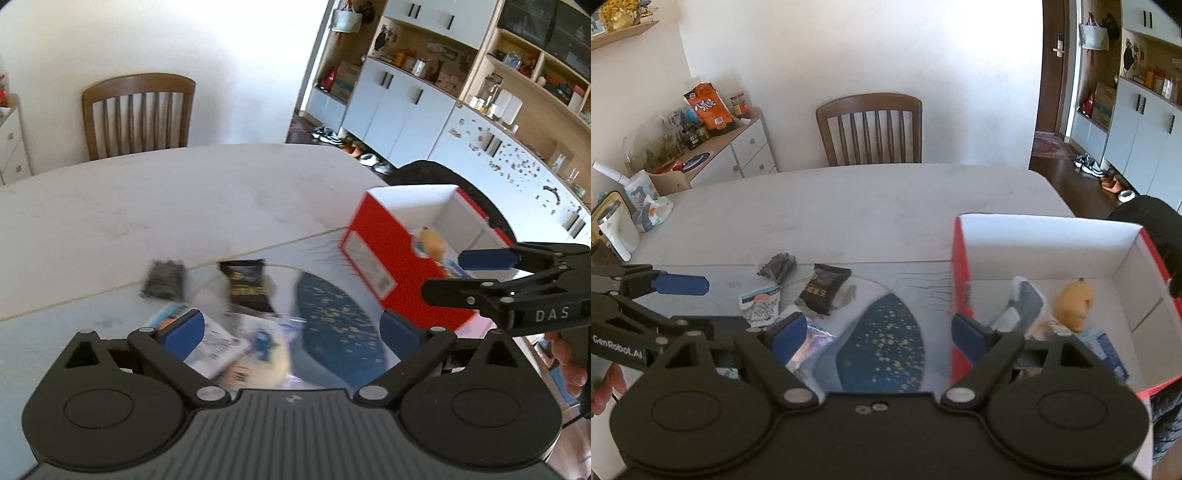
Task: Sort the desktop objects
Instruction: 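Withdraw both tools from the box toward the table, then grasp the black seaweed pack with the left tool while the right tool grasps the black snack bag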
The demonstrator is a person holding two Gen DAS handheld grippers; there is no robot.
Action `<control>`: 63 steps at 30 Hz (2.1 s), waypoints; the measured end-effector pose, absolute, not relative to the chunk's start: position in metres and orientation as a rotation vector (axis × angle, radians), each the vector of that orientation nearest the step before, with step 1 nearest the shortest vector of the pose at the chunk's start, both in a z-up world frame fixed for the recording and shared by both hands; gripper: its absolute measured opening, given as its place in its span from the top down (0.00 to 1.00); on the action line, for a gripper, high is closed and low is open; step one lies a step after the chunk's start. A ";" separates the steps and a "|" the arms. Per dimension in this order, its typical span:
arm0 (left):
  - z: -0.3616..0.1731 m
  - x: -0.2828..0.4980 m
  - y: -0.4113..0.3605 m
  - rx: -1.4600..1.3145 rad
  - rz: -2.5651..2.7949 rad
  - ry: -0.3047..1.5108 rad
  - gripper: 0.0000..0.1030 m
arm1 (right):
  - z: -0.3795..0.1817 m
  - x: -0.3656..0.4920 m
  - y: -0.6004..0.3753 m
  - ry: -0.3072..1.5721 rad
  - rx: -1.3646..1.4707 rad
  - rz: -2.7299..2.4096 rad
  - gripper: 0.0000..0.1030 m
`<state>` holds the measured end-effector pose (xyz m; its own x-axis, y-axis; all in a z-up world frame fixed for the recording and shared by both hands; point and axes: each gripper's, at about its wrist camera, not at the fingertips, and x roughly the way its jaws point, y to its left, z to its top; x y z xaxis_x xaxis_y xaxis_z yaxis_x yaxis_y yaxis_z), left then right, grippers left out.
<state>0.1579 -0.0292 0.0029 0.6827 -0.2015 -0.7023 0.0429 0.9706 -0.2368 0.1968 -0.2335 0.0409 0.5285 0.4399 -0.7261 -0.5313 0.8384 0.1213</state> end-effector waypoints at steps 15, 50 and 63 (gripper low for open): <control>-0.045 0.213 0.038 -0.160 -0.083 0.836 0.01 | 0.010 0.240 -0.169 0.893 -0.110 0.615 0.17; -0.103 0.268 0.061 -0.115 -0.115 0.888 0.13 | -0.068 0.299 -0.101 1.137 -0.027 0.440 0.41; -0.105 0.268 0.057 -0.099 -0.123 0.894 0.58 | -0.074 0.303 -0.097 1.155 -0.013 0.424 0.57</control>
<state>0.2678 0.0565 -0.1053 0.6200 -0.1482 -0.7705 0.0657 0.9884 -0.1372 0.3028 -0.0970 -0.0740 0.3344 0.3183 -0.8870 -0.3311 0.9209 0.2057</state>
